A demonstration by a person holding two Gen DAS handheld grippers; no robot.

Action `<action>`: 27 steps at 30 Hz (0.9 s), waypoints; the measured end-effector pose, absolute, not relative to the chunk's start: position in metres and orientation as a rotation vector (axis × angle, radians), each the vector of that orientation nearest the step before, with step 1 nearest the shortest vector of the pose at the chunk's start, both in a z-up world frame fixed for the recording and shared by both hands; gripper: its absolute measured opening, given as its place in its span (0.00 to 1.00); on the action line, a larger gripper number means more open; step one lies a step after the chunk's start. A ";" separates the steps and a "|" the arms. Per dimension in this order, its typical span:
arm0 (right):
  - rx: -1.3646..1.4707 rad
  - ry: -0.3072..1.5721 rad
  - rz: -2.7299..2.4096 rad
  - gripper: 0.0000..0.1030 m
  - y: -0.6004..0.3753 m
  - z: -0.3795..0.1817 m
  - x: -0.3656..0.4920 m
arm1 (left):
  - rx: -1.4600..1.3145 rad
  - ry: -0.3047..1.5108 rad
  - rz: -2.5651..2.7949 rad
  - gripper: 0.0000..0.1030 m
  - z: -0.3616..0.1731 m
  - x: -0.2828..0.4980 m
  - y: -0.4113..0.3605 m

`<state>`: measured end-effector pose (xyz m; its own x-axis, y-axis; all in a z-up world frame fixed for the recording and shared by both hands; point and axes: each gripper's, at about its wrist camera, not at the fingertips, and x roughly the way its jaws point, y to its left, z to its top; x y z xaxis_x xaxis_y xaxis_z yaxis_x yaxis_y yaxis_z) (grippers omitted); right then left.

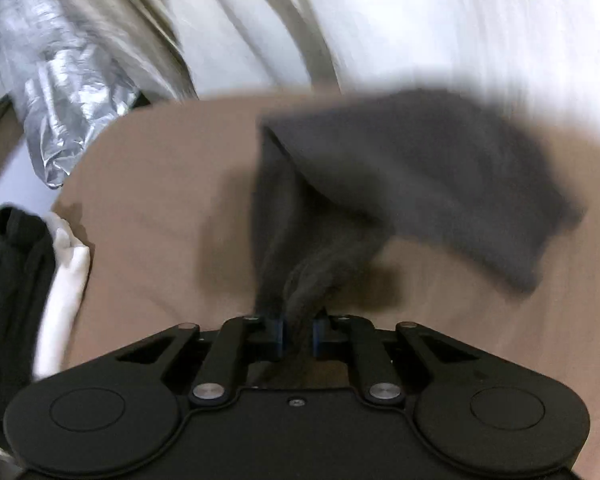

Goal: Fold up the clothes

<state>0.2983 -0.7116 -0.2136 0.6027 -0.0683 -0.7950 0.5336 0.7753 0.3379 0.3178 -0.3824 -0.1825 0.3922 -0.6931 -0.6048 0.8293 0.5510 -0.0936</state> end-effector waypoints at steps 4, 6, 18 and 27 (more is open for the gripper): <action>0.464 0.804 -0.411 0.12 -0.674 -0.146 0.259 | 0.128 0.619 -0.948 0.10 -0.164 0.328 -0.358; 0.362 0.806 -0.413 0.12 -0.648 -0.123 0.242 | 0.110 0.606 -0.950 0.10 -0.157 0.321 -0.355; -0.029 0.895 -0.344 0.44 -0.594 -0.105 0.189 | 0.231 0.663 -0.696 0.08 -0.173 0.320 -0.342; -0.271 1.101 -0.253 0.65 -0.596 -0.195 0.184 | 0.039 0.679 -0.766 0.11 -0.163 0.325 -0.329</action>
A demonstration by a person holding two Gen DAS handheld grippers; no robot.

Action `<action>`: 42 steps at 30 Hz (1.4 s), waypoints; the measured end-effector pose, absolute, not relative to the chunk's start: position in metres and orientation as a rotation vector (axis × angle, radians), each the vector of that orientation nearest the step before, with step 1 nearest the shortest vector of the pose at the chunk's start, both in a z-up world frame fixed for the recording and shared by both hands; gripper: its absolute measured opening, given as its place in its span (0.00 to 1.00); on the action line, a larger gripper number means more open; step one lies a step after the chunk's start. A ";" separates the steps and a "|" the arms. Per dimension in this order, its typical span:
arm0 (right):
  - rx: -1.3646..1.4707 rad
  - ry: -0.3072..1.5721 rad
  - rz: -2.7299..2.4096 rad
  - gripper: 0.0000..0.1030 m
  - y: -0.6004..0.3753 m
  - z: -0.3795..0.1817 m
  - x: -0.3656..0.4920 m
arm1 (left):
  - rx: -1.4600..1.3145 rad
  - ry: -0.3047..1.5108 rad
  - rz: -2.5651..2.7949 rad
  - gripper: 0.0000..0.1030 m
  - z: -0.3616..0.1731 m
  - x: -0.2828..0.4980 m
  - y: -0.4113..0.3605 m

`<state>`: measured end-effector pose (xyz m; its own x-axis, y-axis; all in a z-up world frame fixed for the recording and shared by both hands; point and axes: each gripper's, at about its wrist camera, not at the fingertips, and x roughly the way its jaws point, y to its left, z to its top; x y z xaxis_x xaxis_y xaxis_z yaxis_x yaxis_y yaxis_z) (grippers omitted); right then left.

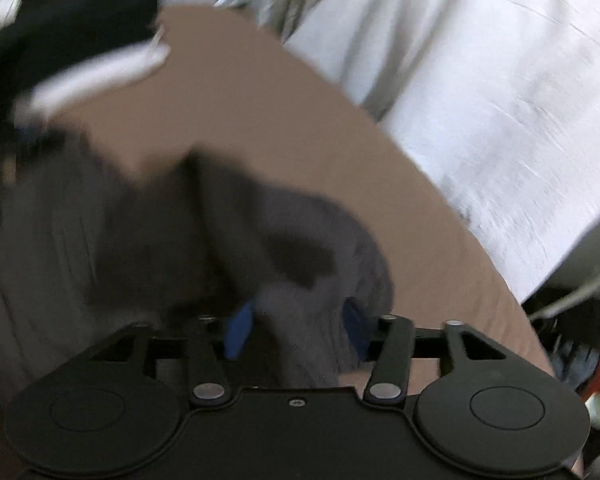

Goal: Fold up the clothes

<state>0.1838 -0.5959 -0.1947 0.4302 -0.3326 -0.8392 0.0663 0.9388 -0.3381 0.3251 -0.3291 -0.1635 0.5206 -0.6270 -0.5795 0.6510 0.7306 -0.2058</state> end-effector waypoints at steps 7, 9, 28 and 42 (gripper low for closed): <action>-0.240 1.083 -0.315 0.12 -0.624 -0.213 0.247 | -0.175 0.520 -0.973 0.22 -0.141 0.307 -0.314; -0.176 1.022 -0.378 0.12 -0.641 -0.196 0.245 | -0.120 0.518 -1.013 0.29 -0.145 0.296 -0.319; 0.393 0.917 -0.795 0.12 -0.747 -0.089 0.106 | -0.002 0.508 -0.928 0.70 -0.134 0.284 -0.329; 0.558 1.185 -0.916 0.17 -0.797 -0.181 -0.017 | 0.032 1.015 -1.056 0.78 -0.167 0.274 -0.375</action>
